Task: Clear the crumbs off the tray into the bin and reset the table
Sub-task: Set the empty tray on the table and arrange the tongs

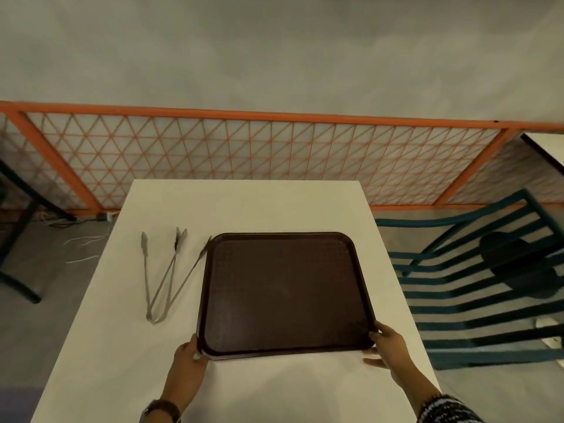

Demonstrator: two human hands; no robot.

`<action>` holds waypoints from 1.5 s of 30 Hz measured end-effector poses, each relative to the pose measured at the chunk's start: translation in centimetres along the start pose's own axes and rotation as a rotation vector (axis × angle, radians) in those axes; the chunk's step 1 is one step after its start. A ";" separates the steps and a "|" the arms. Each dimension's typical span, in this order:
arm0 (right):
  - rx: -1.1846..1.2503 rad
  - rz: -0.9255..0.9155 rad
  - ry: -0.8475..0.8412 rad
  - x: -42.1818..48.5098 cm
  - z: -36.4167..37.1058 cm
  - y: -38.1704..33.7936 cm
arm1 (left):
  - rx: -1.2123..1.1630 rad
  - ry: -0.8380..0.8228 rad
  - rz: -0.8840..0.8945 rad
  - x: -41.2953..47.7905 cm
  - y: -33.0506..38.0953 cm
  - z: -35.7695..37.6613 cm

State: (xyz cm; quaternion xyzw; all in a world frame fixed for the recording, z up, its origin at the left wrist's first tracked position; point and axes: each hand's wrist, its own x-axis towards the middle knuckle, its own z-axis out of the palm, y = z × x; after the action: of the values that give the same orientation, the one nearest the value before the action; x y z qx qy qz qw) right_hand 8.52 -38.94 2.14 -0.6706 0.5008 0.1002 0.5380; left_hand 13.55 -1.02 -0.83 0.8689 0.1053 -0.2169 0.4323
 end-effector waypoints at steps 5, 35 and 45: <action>-0.010 0.001 -0.012 3.3 0.7 -3.2 | -0.022 0.052 -0.028 4.3 2.0 0.5; -0.192 -0.096 0.006 8.6 3.8 -10.7 | 0.035 0.126 -0.103 11.7 7.6 -1.1; -0.459 -0.466 -0.167 1.3 14.3 -8.3 | -0.195 0.187 -0.053 7.3 4.0 -4.5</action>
State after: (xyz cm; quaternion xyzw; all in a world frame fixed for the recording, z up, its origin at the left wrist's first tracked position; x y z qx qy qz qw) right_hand 21.44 -28.61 0.68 -0.8602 0.2527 0.1391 0.4205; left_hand 22.72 0.15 0.98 0.8362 0.1888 -0.1350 0.4970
